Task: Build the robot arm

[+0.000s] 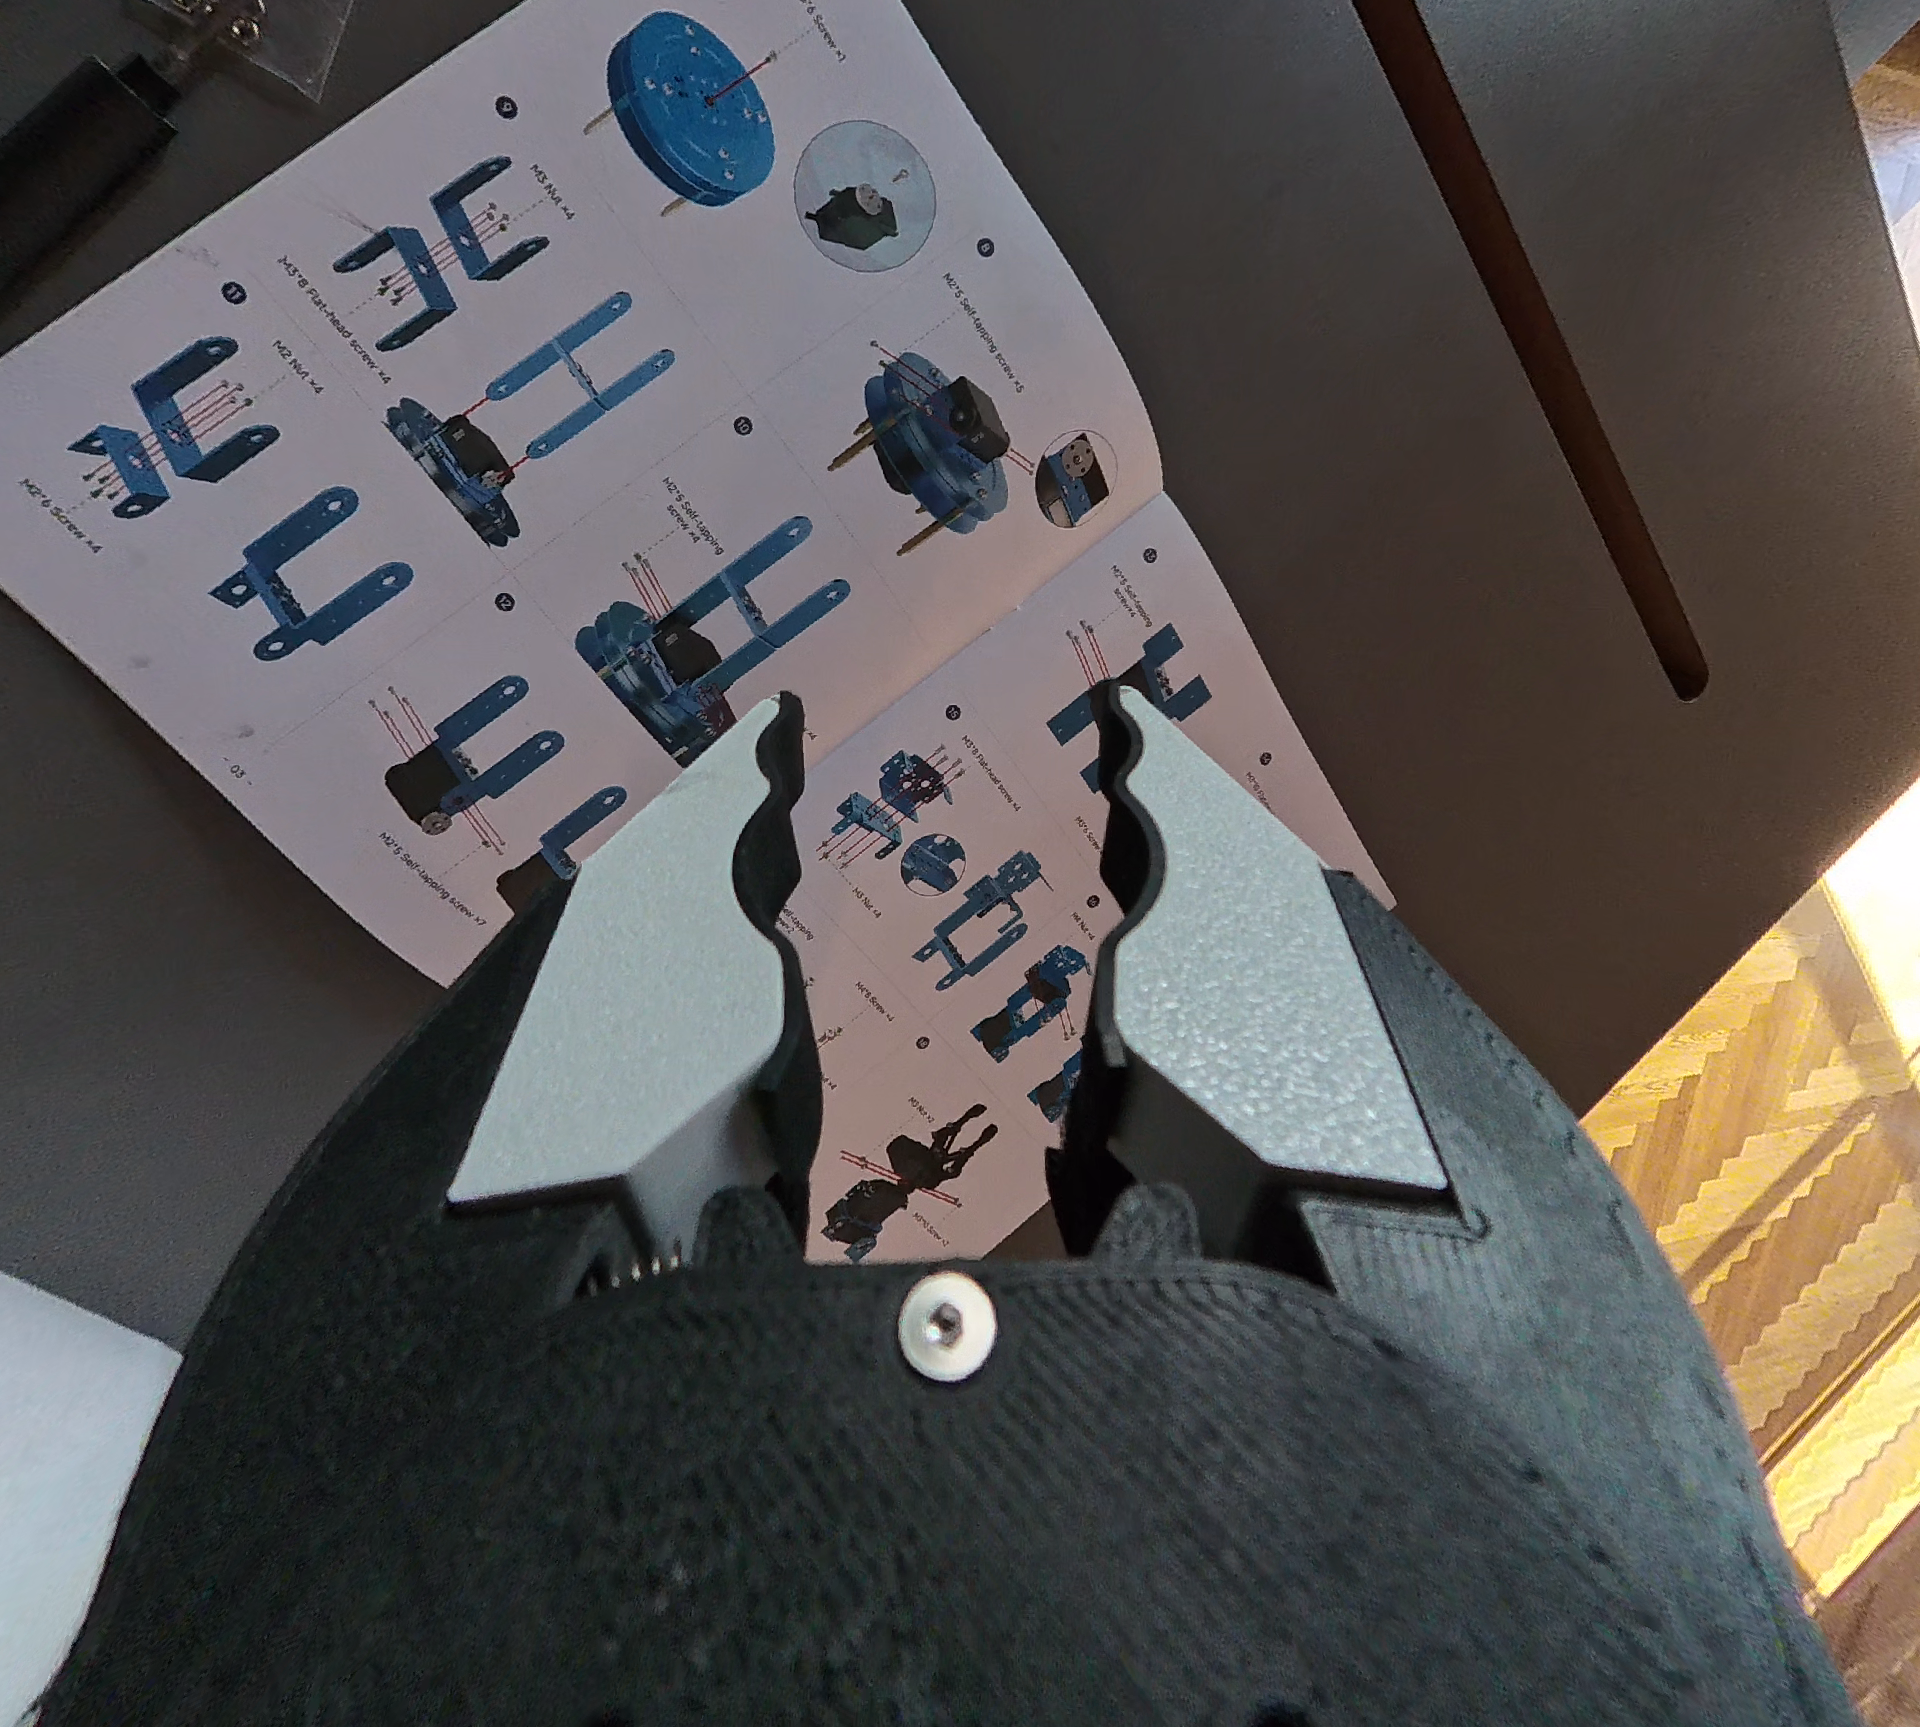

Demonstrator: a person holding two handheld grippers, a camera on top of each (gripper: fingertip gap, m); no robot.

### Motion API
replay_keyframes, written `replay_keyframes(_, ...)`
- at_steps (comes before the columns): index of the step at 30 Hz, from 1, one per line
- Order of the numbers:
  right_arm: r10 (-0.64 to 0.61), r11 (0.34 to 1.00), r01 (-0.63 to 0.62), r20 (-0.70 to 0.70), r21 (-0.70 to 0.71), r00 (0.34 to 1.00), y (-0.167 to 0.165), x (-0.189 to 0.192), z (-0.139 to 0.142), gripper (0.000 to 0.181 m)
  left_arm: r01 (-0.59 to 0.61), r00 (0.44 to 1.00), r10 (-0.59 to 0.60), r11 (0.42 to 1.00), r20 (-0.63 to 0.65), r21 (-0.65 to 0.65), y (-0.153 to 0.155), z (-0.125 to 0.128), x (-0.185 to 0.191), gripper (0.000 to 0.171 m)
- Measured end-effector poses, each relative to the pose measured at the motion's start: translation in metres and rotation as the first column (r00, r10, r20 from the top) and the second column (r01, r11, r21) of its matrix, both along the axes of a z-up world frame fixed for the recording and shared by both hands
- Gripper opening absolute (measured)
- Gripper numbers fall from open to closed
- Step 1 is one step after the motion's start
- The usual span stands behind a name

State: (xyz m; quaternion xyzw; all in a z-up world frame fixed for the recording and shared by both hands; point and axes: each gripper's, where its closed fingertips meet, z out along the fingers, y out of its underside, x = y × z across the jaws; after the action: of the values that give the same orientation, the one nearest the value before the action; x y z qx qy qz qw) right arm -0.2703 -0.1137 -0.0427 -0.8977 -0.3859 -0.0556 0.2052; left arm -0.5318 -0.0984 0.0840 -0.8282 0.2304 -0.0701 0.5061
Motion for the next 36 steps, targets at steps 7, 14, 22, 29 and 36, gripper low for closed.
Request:
replay_keyframes(7,0.005,1.0,-0.005,0.001,-0.002,1.0,-0.001,-0.001,0.0,0.057,0.001,1.0,-0.001,1.0,-0.004,0.0,-0.001,0.0,0.001,0.063)
replay_keyframes(14,0.003,1.0,-0.003,0.001,-0.003,1.0,-0.002,0.0,0.0,0.057,0.001,1.0,-0.001,1.0,-0.007,-0.005,-0.001,-0.001,0.0,0.062)
replay_keyframes(22,0.002,1.0,-0.002,0.001,0.0,1.0,-0.003,0.002,0.002,0.057,0.004,1.0,-0.004,1.0,-0.013,-0.008,-0.002,-0.001,0.001,0.062)
replay_keyframes(29,-0.02,0.999,0.021,-0.03,0.032,0.999,-0.003,0.012,0.013,0.056,0.009,1.0,-0.009,1.0,-0.019,-0.005,-0.003,-0.002,0.004,0.062)
replay_keyframes(36,-0.035,0.999,0.036,-0.05,0.026,0.998,-0.002,0.021,0.014,0.053,0.058,0.995,-0.064,0.996,-0.081,-0.07,-0.002,-0.022,0.019,0.053)
